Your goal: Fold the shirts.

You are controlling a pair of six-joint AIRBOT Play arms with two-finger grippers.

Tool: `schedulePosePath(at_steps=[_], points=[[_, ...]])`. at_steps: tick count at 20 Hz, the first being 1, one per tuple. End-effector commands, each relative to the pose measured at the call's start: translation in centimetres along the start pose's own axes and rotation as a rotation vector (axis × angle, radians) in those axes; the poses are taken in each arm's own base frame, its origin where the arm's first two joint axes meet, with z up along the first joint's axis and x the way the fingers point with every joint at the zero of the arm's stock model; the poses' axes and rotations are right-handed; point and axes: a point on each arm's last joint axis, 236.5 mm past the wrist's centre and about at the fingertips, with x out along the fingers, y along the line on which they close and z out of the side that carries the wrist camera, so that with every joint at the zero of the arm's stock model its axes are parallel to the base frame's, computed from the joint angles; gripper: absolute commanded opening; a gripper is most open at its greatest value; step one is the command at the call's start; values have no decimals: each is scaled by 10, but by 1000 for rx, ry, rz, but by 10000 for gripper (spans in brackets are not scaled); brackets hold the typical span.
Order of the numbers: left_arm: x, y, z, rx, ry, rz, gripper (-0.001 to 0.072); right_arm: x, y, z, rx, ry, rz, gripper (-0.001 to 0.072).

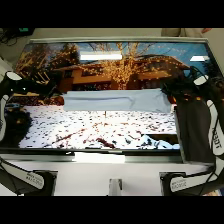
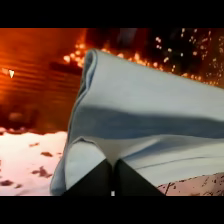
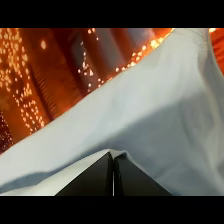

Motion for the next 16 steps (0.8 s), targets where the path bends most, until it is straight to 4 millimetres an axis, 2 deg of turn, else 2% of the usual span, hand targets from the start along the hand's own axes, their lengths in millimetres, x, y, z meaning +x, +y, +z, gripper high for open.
schedulePosePath(at_steps=[1, 2, 3, 4, 6, 7, 8, 10, 13, 16], points=[[18, 4, 2, -54, 22, -26, 164, 27, -1, -9, -30, 30, -3, 142], [18, 2, 3, -63, 17, -37, 427, 25, 0, -6, -61, 21, 1, 350], [14, 1, 7, -58, 7, -39, 616, 19, 0, -1, -104, 10, -3, 539], [7, -1, 10, -52, 5, -43, 622, 8, -2, 8, -147, -8, -17, 617], [-11, -8, 16, -30, 1, -55, 614, -17, -24, 25, -230, -32, -116, 633], [-22, -13, 18, -13, -3, -61, 613, -25, -41, 27, -254, -22, -181, 694], [-31, -19, 20, 4, -7, -66, 613, -30, -56, 22, -269, 15, -229, 697], [-45, -32, 21, 42, -11, -74, 613, -24, -68, 4, -271, 100, -250, 701], [-57, -50, 18, 92, -1, -82, 612, -4, -68, -12, -279, 162, -230, 701], [-64, -60, 16, 136, -5, -85, 614, 15, -63, -24, -301, 194, -226, 701]])
